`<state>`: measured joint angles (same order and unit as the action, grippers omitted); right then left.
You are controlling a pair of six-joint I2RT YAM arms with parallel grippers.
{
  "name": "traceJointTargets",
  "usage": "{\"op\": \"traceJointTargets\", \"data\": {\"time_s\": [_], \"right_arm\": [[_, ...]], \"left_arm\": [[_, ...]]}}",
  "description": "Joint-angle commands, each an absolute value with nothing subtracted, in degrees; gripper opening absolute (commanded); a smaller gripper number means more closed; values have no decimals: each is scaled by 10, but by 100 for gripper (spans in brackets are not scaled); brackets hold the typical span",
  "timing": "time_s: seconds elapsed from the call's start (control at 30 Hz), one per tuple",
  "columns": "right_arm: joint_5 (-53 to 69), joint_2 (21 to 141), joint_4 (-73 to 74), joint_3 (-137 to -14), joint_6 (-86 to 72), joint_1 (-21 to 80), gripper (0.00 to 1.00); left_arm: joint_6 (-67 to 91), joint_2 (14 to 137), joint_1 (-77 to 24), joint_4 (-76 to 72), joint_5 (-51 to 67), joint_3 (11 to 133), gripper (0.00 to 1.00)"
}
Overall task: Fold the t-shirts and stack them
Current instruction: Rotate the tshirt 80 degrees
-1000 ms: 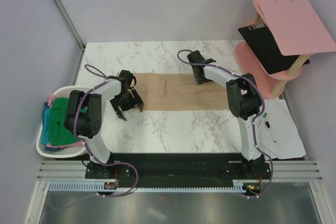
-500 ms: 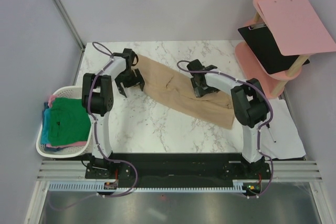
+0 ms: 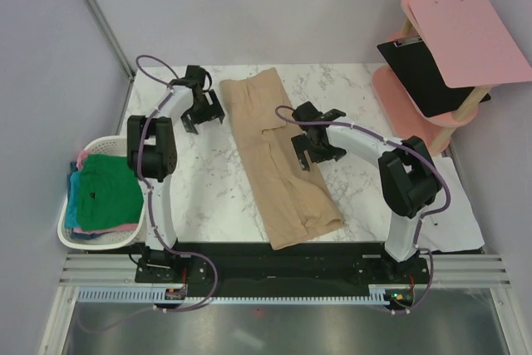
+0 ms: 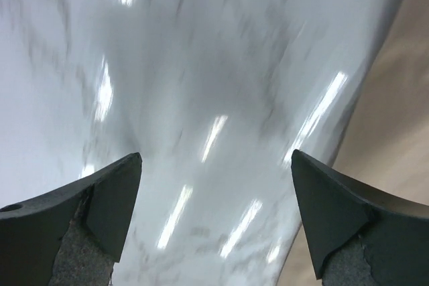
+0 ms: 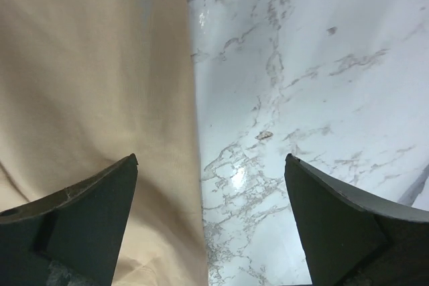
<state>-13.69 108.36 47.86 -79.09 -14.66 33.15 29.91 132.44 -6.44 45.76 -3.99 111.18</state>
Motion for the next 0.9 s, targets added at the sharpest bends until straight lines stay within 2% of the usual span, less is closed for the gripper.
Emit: {"op": "traceJointTargets", "data": {"time_s": [0.0,0.13,0.3,0.47,0.6,0.87], "right_arm": [[-178,1031,452,-811,-169,330,98],[-174,1034,439,-814,-171,330,98],[-175,1017,404,-757,-193,328,98],[-149,991,373,-716,-208,307,98],[-114,975,355,-694,-212,289,98],[-81,950,342,-661,-214,262,98]], "left_arm": [[321,1122,-93,376,-8,919,99],[362,1007,-148,346,33,748,99],[417,882,-242,309,58,615,99],[466,813,-316,261,95,497,89],[496,802,-376,253,91,464,83],[534,906,-463,209,116,454,77]]}}
